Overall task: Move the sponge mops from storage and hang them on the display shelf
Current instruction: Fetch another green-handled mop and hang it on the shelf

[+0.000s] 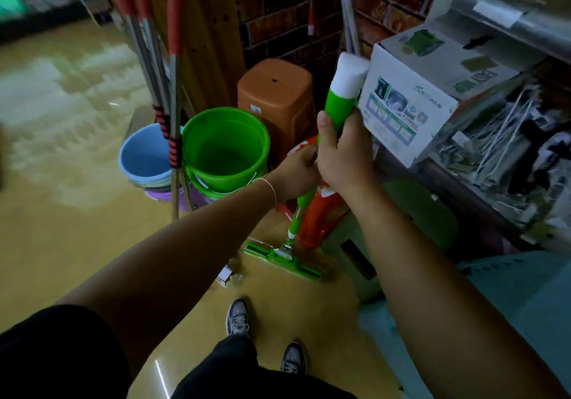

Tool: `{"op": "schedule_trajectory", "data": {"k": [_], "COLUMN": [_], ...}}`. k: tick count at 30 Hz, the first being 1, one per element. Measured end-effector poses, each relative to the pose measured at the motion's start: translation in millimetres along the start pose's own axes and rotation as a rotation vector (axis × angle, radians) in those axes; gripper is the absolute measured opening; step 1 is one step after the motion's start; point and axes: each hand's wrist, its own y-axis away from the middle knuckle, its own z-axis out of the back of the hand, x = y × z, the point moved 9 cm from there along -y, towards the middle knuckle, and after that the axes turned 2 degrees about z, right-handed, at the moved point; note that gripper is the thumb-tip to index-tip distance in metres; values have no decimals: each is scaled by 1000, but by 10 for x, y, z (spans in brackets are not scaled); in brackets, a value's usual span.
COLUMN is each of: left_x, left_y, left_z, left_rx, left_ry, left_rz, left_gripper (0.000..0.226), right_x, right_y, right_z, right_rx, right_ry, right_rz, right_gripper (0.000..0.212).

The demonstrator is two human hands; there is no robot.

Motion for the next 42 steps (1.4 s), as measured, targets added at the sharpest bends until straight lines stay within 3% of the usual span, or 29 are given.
{"op": "schedule_trajectory", "data": {"k": [8, 15, 30, 38, 42], "left_x": [-434, -241, 708, 1124, 1233], "left_y": [732, 1495, 3743, 5098, 5717], "left_z": [640, 1268, 3272, 4403, 5005], "left_rx": [-8, -10, -259, -568, -737], "left_ry": [141, 402, 658, 562, 464], "left_rz": [1, 123, 86, 48, 65], "left_gripper": [22, 19, 22, 26, 17], "right_x": [1107, 1980, 3984, 5049, 5678], "right_y": [247, 684, 2298, 3172, 3481], "right_z": [52, -464, -2670, -3665, -4070], "right_rx": [107, 175, 479, 635, 701], "right_ry": [-131, -192, -253, -398, -452], "right_rz": [158, 269, 540, 615, 679], "right_gripper": [29, 22, 22, 19, 17]}}
